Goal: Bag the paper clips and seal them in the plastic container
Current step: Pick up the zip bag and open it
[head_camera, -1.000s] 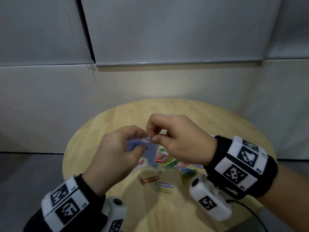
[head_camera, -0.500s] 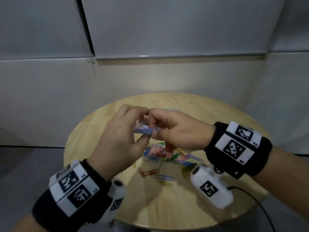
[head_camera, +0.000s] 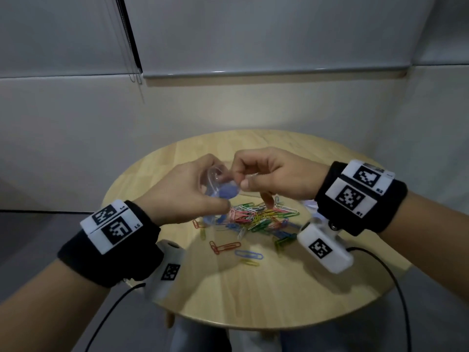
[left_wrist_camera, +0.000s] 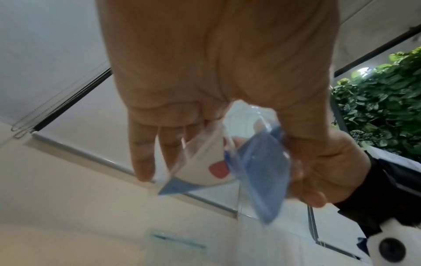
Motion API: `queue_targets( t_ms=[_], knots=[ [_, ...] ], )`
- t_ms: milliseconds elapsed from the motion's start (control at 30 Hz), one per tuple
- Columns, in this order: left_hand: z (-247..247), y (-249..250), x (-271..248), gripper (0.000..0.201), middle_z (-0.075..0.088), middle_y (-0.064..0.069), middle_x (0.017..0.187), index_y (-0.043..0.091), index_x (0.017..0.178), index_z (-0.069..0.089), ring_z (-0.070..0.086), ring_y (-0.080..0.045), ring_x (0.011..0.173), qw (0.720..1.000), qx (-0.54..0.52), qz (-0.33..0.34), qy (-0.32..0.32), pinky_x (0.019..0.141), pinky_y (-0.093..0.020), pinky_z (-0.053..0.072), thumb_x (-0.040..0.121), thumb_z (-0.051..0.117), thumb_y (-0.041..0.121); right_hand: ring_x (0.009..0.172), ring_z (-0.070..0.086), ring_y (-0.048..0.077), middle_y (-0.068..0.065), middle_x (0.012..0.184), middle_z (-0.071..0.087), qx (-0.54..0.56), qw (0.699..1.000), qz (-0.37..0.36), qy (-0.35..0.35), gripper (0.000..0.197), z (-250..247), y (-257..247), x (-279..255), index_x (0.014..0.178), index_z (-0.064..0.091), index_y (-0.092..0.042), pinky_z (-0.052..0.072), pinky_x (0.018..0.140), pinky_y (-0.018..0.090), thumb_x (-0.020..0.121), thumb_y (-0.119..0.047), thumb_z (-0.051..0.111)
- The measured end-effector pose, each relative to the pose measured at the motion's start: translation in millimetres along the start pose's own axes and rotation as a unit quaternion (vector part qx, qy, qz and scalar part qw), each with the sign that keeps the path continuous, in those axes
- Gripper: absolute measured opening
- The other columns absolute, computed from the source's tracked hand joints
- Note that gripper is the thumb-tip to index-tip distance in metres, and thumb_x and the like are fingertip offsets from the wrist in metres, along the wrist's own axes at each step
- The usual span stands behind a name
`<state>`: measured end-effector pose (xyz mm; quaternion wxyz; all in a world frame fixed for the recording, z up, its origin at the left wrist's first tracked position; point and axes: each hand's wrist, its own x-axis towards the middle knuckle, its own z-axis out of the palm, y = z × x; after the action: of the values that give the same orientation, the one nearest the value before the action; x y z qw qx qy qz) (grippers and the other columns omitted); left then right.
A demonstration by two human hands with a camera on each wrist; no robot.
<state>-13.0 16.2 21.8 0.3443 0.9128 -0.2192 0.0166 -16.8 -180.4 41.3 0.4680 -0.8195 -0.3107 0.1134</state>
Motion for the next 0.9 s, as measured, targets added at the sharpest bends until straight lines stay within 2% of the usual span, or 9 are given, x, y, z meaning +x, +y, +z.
queue_targets(
  t_ms=[100, 167, 267, 367, 500, 633, 767, 833, 900],
  knots=[
    [2.0, 0.7, -5.2, 0.08, 0.068, 0.01, 0.102, 0.032, 0.113, 0.052, 0.065, -0.002, 0.094, 0.997, -0.066, 0.027, -0.021, 0.078, -0.024, 0.052, 0.043, 0.082, 0.057, 0.059, 0.048, 0.015, 0.002, 0.074, 0.05, 0.01, 0.999, 0.004, -0.033, 0.009, 5.3, 2.2, -1.0, 0.075, 0.05, -0.012, 0.049, 0.048, 0.029, 0.081, -0.005, 0.049],
    [1.0, 3.0, -7.3, 0.085, 0.069, 0.008, 0.105, 0.032, 0.121, 0.053, 0.066, -0.006, 0.1, 0.995, -0.082, 0.041, -0.027, 0.085, -0.027, 0.053, 0.045, 0.084, 0.054, 0.056, 0.047, 0.011, -0.002, 0.066, 0.046, 0.017, 0.998, 0.011, -0.066, 0.012, 9.8, -1.3, -2.4, 0.07, 0.047, -0.013, 0.048, 0.05, 0.028, 0.077, -0.003, 0.047],
    [2.7, 3.9, -8.0, 0.053, 0.07, 0.001, 0.091, 0.03, 0.097, 0.059, 0.068, -0.019, 0.088, 0.998, -0.04, 0.047, -0.019, 0.08, -0.045, 0.055, 0.05, 0.081, 0.044, 0.047, 0.045, 0.015, 0.001, 0.068, 0.05, 0.038, 0.997, 0.024, -0.059, 0.009, 4.7, -6.9, -3.5, 0.074, 0.05, -0.013, 0.042, 0.049, 0.029, 0.071, -0.005, 0.047],
    [6.5, 2.2, -9.5, 0.038, 0.064, 0.005, 0.079, 0.028, 0.086, 0.055, 0.063, -0.015, 0.074, 0.999, -0.024, 0.038, -0.027, 0.071, -0.043, 0.054, 0.055, 0.076, 0.032, 0.056, 0.055, 0.012, 0.016, 0.096, 0.064, 0.016, 0.995, 0.039, -0.088, 0.033, 1.4, -3.4, -5.2, 0.101, 0.058, -0.025, 0.045, 0.054, 0.029, 0.073, -0.006, 0.057],
    [8.5, 7.2, -9.2, 0.047, 0.07, -0.002, 0.091, 0.021, 0.098, 0.058, 0.067, -0.021, 0.085, 0.996, -0.062, 0.038, -0.058, 0.075, -0.045, 0.055, 0.056, 0.079, 0.029, 0.053, 0.057, 0.02, -0.007, 0.09, 0.066, -0.028, 0.99, 0.051, -0.127, 0.031, 8.2, -3.0, -6.1, 0.106, 0.058, -0.009, 0.043, 0.05, 0.017, 0.079, -0.006, 0.071],
    [12.8, 15.9, -9.9, 0.055, 0.068, 0.009, 0.09, 0.027, 0.104, 0.056, 0.065, -0.005, 0.08, 0.996, -0.013, 0.072, -0.055, 0.066, -0.023, 0.051, 0.056, 0.081, 0.036, 0.048, 0.056, 0.027, -0.007, 0.068, 0.064, -0.043, 0.983, 0.06, -0.168, 0.021, 7.0, -9.0, -5.0, 0.092, 0.057, -0.007, 0.044, 0.046, 0.017, 0.077, -0.01, 0.072],
    [12.3, 13.3, -12.6, 0.063, 0.071, 0.005, 0.098, 0.029, 0.113, 0.054, 0.069, -0.009, 0.087, 0.995, -0.064, 0.059, -0.041, 0.075, -0.031, 0.057, 0.058, 0.086, 0.027, 0.057, 0.047, 0.033, -0.01, 0.073, 0.06, 0.027, 0.977, 0.054, -0.202, 0.037, 4.3, -4.6, -6.2, 0.116, 0.052, -0.003, 0.048, 0.046, 0.02, 0.081, -0.008, 0.059],
    [10.8, 10.6, -12.4, 0.067, 0.072, 0.006, 0.097, 0.03, 0.114, 0.054, 0.069, -0.009, 0.086, 0.995, -0.057, 0.043, -0.065, 0.072, -0.028, 0.056, 0.056, 0.086, 0.03, 0.062, 0.05, 0.039, -0.001, 0.079, 0.06, -0.004, 0.976, 0.056, -0.212, 0.047, 6.4, -2.1, -7.8, 0.124, 0.049, 0.004, 0.048, 0.049, 0.021, 0.082, -0.012, 0.059],
    [9.4, 8.9, -11.9, 0.061, 0.071, 0.008, 0.093, 0.029, 0.107, 0.059, 0.068, -0.009, 0.084, 0.99, -0.034, 0.019, -0.134, 0.069, -0.028, 0.053, 0.053, 0.086, 0.038, 0.067, 0.06, 0.025, 0.004, 0.091, 0.066, -0.042, 0.975, 0.054, -0.211, 0.05, 12.2, 0.9, -7.1, 0.127, 0.053, -0.01, 0.052, 0.055, 0.026, 0.08, -0.022, 0.064]
  ],
)
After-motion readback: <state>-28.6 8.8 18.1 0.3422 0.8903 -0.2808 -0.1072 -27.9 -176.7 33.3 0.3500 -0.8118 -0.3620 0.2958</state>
